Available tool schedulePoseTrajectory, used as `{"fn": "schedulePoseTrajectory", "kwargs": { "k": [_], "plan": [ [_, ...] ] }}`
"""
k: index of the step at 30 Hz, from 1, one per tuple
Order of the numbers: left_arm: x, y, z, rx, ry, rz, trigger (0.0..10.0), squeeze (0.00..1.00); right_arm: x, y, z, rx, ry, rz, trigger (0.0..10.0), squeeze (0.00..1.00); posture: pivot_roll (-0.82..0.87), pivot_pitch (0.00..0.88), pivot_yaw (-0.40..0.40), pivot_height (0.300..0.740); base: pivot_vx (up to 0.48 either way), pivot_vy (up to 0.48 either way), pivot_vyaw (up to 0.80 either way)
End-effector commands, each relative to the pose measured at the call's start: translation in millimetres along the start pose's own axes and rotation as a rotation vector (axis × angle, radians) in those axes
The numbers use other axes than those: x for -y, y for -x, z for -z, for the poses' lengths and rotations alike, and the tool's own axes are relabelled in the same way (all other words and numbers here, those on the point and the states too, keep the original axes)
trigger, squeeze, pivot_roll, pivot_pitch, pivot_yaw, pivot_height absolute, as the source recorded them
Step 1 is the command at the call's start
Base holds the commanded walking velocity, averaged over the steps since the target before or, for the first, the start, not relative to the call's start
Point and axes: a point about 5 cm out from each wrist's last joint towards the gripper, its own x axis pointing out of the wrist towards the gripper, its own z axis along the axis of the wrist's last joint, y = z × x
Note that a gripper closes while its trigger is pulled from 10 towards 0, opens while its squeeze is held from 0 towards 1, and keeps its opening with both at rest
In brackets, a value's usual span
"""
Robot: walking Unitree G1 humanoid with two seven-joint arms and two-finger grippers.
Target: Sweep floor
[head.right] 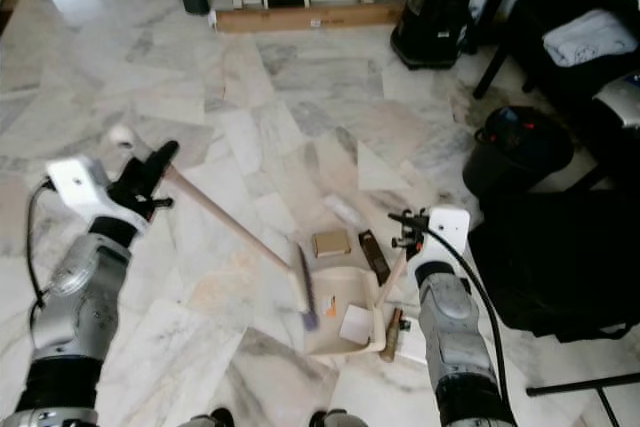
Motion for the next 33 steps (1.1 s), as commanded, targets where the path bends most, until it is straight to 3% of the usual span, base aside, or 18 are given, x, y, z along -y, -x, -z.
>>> {"fn": "schedulePoseTrajectory", "kwargs": {
  "k": [1, 3, 6, 9, 11, 15, 17, 23, 26, 33],
  "plan": [
    [4.0, -0.2, -17, 0.066, -0.001, 0.012, 10.0, 0.00, -9.8, 6.4, 31, -0.126, -0.081, -0.028, 10.0, 0.00, -0.01, 0.108, -0.004, 0.740, 0.000, 0.000, 0.00],
    [1.0, -0.1, -32, 0.112, -0.040, -0.029, 10.0, 0.00, -10.1, 2.9, 28, -0.112, -0.101, -0.019, 10.0, 0.00, -0.01, 0.087, 0.001, 0.740, 0.000, 0.000, 0.00],
    [-0.8, 0.0, -36, 0.120, -0.120, -0.025, 10.0, 0.00, -10.7, 0.4, 25, -0.097, -0.139, -0.010, 10.0, 0.00, -0.01, 0.071, 0.004, 0.740, 0.000, 0.000, 0.00],
    [-7.8, 3.9, -28, 0.086, -0.172, -0.057, 10.0, 0.00, -10.4, -2.7, 20, -0.069, -0.139, 0.009, 10.0, 0.00, -0.03, 0.036, 0.011, 0.740, 0.000, 0.000, 0.00],
    [-14.2, 8.3, -23, 0.067, -0.203, -0.094, 10.0, 0.00, -7.2, -6.1, 11, -0.024, -0.208, 0.049, 10.0, 0.00, -0.04, 0.019, 0.016, 0.740, 0.000, 0.000, 0.00],
    [-16.8, 10.8, -17, 0.045, -0.239, -0.116, 10.0, 0.00, -6.5, -9.4, 1, 0.040, -0.248, 0.065, 10.0, 0.00, -0.04, 0.001, 0.019, 0.740, 0.000, 0.000, 0.00],
    [-14.6, 14.8, -8, 0.014, -0.322, -0.097, 10.0, 0.00, -5.8, -11.9, -6, 0.085, -0.258, 0.071, 10.0, 0.00, -0.03, 0.000, 0.024, 0.740, 0.000, 0.000, 0.00],
    [-15.9, 32.3, 20, -0.078, -0.407, -0.086, 10.0, 0.00, -4.6, -17.1, -17, 0.149, -0.211, 0.075, 10.0, 0.00, -0.02, 0.000, 0.028, 0.740, 0.000, 0.000, 0.00],
    [-27.1, 47.9, 40, -0.152, -0.411, -0.126, 10.0, 0.00, 1.9, -17.7, -25, 0.204, -0.166, 0.087, 10.0, 0.00, -0.02, 0.000, 0.024, 0.740, 0.000, 0.000, 0.00],
    [-37.2, 51.3, 45, -0.164, -0.426, -0.158, 10.0, 0.00, 14.2, -18.4, -32, 0.247, -0.136, 0.102, 10.0, 0.00, -0.01, 0.000, 0.020, 0.740, 0.000, 0.000, 0.00]
  ]
}}
